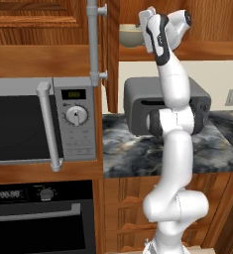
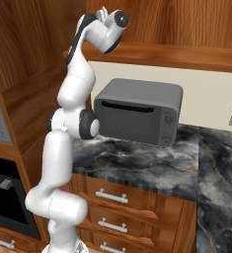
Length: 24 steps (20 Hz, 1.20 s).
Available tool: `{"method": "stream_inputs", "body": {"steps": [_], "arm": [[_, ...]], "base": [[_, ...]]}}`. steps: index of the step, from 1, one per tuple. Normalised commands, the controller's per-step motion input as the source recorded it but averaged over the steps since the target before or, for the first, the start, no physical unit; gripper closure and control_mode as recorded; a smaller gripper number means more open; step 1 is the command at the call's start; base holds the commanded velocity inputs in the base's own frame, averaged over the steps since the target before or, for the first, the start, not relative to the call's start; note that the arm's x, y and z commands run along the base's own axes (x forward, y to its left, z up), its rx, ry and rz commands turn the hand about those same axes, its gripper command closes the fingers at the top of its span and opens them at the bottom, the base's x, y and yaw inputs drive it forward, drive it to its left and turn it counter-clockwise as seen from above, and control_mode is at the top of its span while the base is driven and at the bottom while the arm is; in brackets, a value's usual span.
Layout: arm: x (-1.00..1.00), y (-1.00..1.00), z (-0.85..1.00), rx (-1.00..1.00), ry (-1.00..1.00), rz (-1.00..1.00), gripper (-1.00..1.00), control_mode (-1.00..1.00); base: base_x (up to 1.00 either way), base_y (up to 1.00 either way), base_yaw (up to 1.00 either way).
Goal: Move the bowls from the cabinet to the plates on the dining table.
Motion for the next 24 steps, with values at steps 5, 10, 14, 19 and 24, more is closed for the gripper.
{"method": "stream_inputs", "body": {"steps": [5,10,14,19,24], "arm": [[0.17,0.03,-0.14,0.00,0.04,0.03,-1.00,-1.00],[0.05,0.07,-0.25,0.00,0.03,0.03,1.00,-1.00],[0.01,0.02,-0.23,0.00,0.02,0.03,1.00,-1.00],[0.00,0.00,-0.24,0.00,0.01,0.04,1.00,-1.00],[0.00,0.00,-0.24,0.00,0.01,0.05,1.00,-1.00]], "base": [[0.00,0.00,0.00],[0.00,0.00,0.00],[0.00,0.00,0.00],[0.00,0.00,0.00],[0.00,0.00,0.00]]}}
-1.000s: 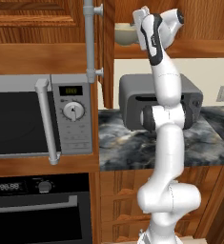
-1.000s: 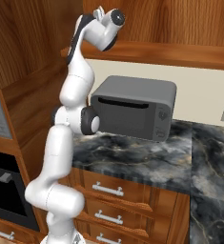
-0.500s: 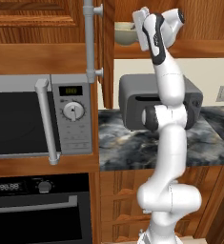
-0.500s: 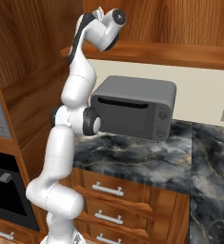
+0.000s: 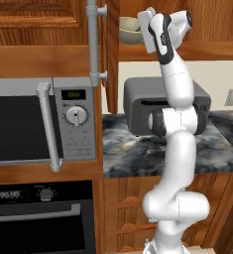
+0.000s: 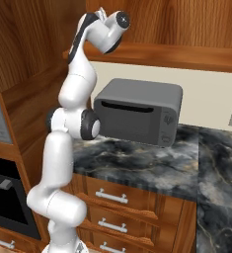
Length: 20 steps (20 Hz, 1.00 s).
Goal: Move the bowls from the cabinet to the plates on the dining table.
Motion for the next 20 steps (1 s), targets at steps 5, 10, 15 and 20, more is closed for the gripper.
{"method": "stream_inputs", "body": {"steps": [5,10,15,20], "arm": [[-0.14,-0.01,-0.12,0.00,-0.01,0.03,1.00,-1.00],[-0.37,-0.17,-0.02,0.00,-0.01,0.01,1.00,-1.00],[-0.42,-0.22,0.00,0.01,0.00,0.00,1.00,-1.00],[-0.61,-0.19,-0.01,0.02,-0.08,0.00,1.00,-1.00]], "base": [[0.00,0.00,0.00],[0.00,0.00,0.00],[0.00,0.00,0.00],[0.00,0.00,0.00]]}}
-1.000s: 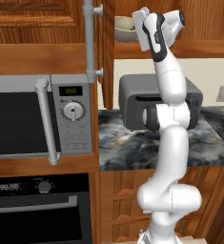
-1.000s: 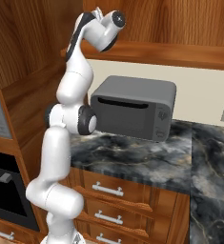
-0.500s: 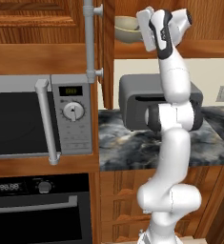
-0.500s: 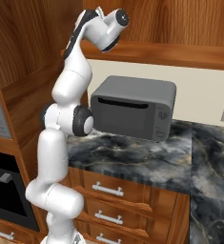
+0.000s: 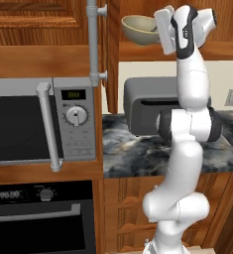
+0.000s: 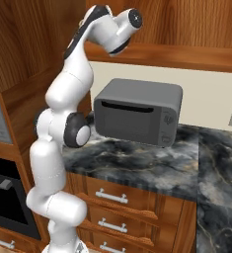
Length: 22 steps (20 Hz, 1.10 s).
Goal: Move the bowls from the cabinet to the plates on the dining table.
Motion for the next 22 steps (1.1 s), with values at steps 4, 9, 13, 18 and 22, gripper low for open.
{"method": "stream_inputs", "body": {"steps": [4,9,13,18,22], "arm": [[-0.62,-0.19,0.01,0.02,-0.10,0.00,1.00,-1.00],[-0.62,-0.11,0.00,0.01,-0.08,0.00,1.00,-1.00],[-0.62,-0.07,0.00,0.01,-0.04,0.00,1.00,-1.00],[-0.62,-0.09,0.01,0.03,-0.01,0.00,1.00,-1.00],[-0.62,-0.09,0.05,0.06,0.02,0.00,1.00,-1.00]], "base": [[0.00,0.00,0.00],[0.00,0.00,0.00],[0.00,0.00,0.00],[0.00,0.00,0.00],[0.00,0.00,0.00]]}}
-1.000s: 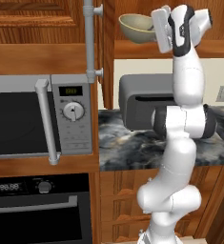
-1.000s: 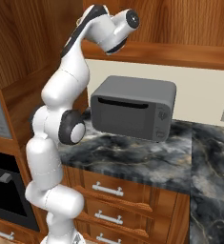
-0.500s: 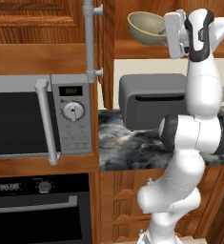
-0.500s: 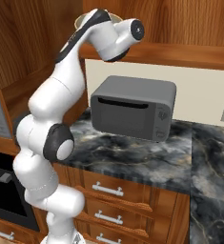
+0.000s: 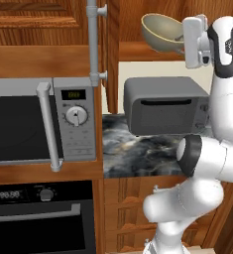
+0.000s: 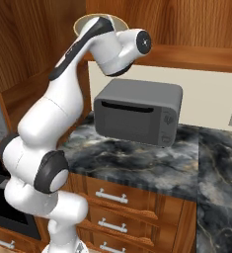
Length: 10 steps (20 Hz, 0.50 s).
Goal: Move the bowls from the cabinet to the plates on the dining table.
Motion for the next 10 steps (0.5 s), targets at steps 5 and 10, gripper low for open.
{"method": "stream_inputs", "body": {"steps": [5,10], "arm": [[-0.62,-0.05,0.02,0.03,0.04,0.00,1.00,-1.00],[-0.62,-0.03,0.01,0.01,0.03,0.00,1.00,-1.00]], "base": [[0.00,0.00,0.00],[0.00,0.00,0.00]]}}
